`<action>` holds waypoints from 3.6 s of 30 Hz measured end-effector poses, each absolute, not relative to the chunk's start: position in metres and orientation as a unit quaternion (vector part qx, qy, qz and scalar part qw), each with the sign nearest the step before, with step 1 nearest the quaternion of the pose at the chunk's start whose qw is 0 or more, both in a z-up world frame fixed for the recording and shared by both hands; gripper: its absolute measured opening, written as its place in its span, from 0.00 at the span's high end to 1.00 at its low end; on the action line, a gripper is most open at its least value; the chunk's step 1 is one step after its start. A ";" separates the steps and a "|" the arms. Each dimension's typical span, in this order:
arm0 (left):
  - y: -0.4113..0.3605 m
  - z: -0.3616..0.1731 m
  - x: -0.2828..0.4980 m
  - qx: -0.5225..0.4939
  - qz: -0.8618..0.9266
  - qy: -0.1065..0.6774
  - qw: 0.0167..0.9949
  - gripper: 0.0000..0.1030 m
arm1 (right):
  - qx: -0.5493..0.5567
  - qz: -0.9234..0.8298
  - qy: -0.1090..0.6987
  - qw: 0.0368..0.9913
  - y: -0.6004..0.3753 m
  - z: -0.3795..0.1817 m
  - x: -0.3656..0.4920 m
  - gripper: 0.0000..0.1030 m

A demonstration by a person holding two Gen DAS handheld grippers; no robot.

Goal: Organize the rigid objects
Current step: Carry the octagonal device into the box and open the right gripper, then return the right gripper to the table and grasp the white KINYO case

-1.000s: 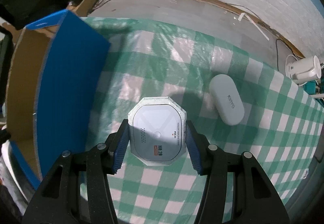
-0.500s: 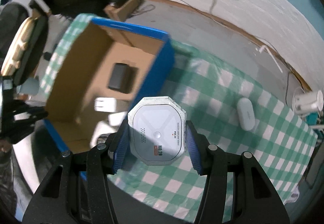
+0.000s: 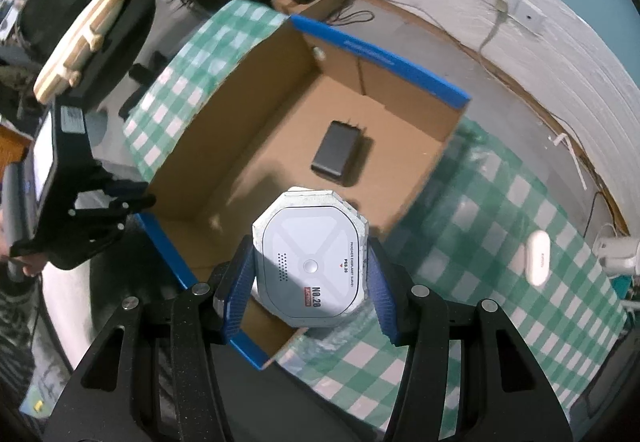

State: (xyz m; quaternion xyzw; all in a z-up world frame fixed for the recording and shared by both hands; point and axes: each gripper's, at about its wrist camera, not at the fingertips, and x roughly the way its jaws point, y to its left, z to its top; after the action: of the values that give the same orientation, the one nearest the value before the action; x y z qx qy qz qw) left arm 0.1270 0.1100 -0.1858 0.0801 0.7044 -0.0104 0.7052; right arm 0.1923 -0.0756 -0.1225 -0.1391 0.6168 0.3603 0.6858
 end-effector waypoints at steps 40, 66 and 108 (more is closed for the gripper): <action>0.106 -0.187 0.132 0.084 -0.010 0.705 0.704 0.91 | -0.099 0.352 0.612 0.701 -0.111 -0.135 0.200 0.42; 0.113 -0.186 0.130 0.078 -0.010 0.708 0.701 0.91 | -0.109 0.174 0.632 0.747 -0.267 -0.230 0.309 0.42; 0.111 -0.190 0.136 0.074 -0.013 0.710 0.700 0.90 | -0.060 0.192 0.664 0.720 -0.262 -0.226 0.268 0.65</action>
State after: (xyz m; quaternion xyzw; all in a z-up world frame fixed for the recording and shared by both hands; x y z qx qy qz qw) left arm 0.1361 0.1112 -0.1905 0.0738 0.7101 -0.0132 0.7001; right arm 0.2680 -0.2619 -0.2259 -0.0603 0.6643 0.1917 0.7199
